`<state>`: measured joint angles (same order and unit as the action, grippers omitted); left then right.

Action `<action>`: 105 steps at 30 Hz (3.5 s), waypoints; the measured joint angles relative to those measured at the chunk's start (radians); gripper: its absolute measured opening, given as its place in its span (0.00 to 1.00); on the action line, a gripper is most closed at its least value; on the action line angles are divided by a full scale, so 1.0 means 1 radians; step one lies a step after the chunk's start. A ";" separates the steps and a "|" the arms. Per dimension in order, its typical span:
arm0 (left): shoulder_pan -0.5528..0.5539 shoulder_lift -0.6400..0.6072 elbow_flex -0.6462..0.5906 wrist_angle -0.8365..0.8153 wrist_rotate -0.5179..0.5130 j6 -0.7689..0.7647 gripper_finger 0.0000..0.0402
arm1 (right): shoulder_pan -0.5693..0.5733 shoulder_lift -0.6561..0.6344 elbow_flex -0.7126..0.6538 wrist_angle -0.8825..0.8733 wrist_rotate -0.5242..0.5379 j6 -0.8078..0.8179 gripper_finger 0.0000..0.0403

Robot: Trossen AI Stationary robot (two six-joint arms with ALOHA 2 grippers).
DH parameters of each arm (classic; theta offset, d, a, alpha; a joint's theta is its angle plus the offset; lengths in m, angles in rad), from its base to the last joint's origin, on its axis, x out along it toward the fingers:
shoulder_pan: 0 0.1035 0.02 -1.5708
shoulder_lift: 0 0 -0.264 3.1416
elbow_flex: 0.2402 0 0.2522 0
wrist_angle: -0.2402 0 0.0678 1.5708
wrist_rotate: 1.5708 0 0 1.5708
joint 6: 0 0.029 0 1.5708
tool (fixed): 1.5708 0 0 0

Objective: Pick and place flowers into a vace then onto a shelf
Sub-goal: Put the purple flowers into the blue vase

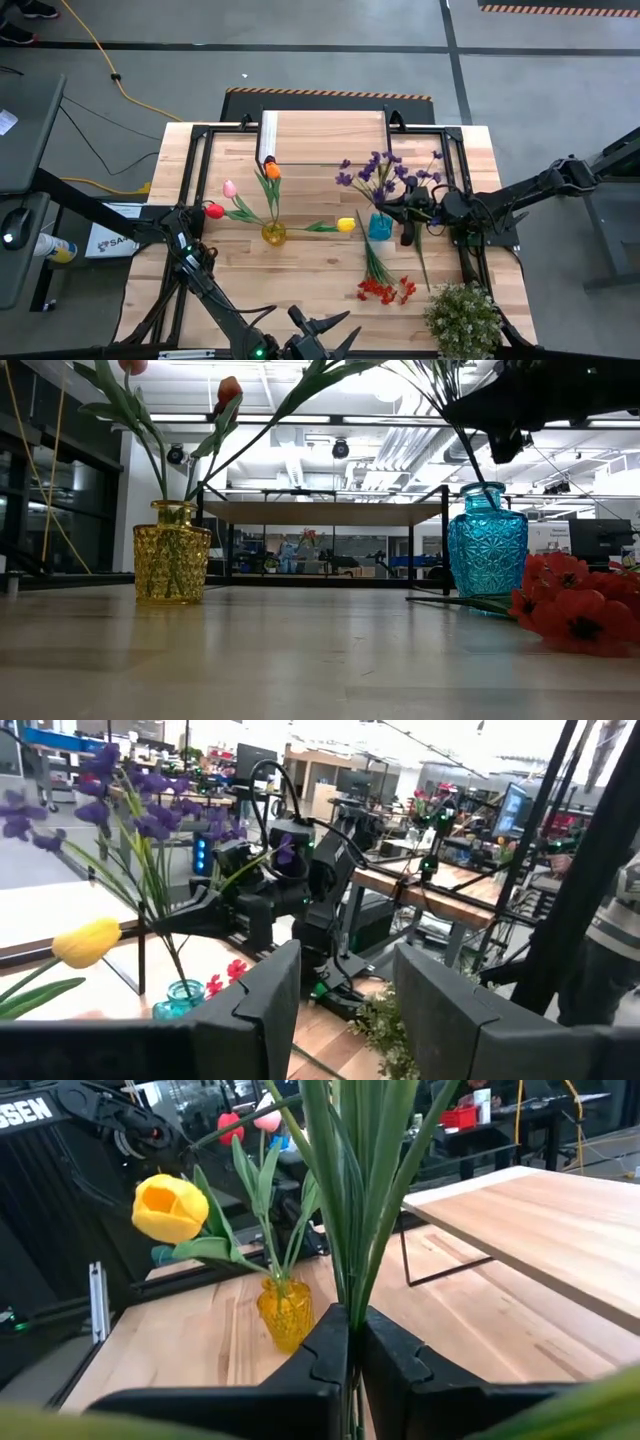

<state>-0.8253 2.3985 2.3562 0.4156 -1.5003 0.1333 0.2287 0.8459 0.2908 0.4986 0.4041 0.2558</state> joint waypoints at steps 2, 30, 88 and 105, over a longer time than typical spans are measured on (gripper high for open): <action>0.000 0.000 0.000 0.000 -0.003 0.000 0.48 | 0.000 0.000 0.000 -0.005 -0.011 -0.001 0.03; 0.000 0.000 0.000 0.000 -0.006 0.000 0.48 | 0.000 0.000 0.000 -0.167 -0.158 0.104 0.52; 0.000 0.000 0.000 -0.023 -0.006 0.000 0.49 | 0.000 -0.194 0.001 -0.531 -0.360 0.189 0.57; 0.000 0.000 0.000 -0.023 -0.006 0.000 0.49 | -0.051 -0.306 0.003 -0.644 -0.402 0.181 0.54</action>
<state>-0.8250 2.3985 2.3562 0.3931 -1.5061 0.1336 0.1778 0.5402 0.2935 -0.1450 0.0019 0.4366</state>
